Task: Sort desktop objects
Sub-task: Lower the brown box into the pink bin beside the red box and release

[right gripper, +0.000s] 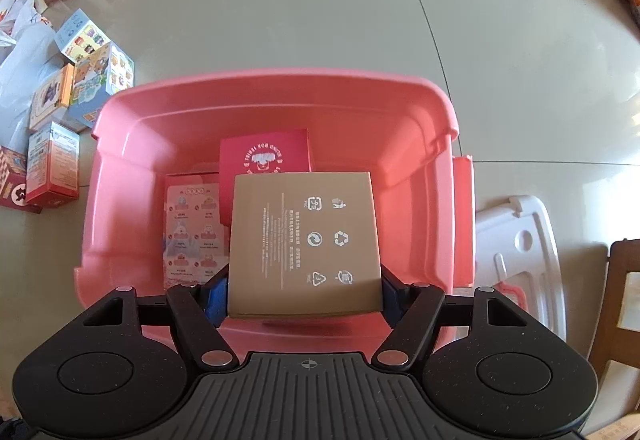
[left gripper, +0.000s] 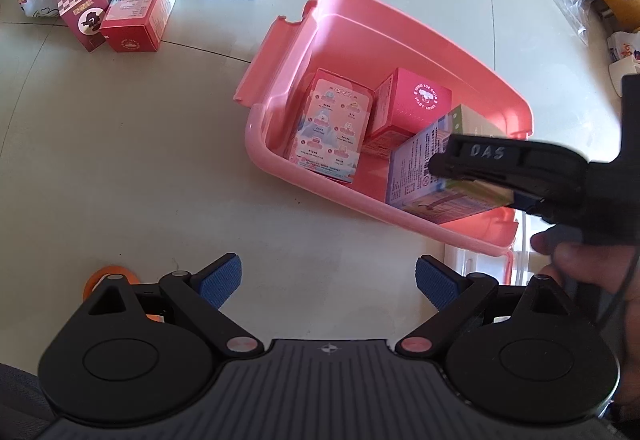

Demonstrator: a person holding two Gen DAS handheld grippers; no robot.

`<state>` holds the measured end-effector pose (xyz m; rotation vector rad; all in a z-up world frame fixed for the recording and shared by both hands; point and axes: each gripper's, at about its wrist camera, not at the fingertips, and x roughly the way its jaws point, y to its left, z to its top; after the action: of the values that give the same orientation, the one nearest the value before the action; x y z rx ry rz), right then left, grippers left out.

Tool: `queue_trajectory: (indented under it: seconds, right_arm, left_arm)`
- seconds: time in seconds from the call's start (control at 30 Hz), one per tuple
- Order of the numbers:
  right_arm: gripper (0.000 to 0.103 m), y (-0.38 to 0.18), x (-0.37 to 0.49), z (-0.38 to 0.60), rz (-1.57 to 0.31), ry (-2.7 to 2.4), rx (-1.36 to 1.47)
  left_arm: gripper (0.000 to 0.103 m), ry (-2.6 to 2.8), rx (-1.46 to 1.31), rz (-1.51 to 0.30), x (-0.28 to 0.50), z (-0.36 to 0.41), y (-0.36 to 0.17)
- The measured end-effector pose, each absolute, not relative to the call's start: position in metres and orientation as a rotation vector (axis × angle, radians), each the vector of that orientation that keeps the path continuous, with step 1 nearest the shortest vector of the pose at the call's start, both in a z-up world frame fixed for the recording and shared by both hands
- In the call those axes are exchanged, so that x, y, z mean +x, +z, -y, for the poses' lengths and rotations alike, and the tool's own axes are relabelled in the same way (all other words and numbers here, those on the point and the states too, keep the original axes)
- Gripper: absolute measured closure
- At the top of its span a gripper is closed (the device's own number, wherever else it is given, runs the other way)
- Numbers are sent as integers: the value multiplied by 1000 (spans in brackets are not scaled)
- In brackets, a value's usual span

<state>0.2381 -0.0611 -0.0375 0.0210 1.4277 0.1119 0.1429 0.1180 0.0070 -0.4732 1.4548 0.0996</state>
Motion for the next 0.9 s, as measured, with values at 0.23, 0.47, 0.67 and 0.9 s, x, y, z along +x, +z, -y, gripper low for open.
queue_trajectory:
  seconds: [0.23,0.47,0.67,0.9]
  right_arm:
    - [37,-76,223,57,-1463,105,30]
    - [36,-90,220,54,-1479,97,26]
    - [35,-93,215,53,-1461,108,29]
    - [21,-68,208,58,-1390,126,93]
  left_arm:
    - [7,114,-453,-1470,143,-114,2]
    - [7,130,-436,-1471,144,-114,-4]
    - [7,141,-448,-1480,143,-112,-5]
    - [7,123,-427,-1466,142,-106,0]
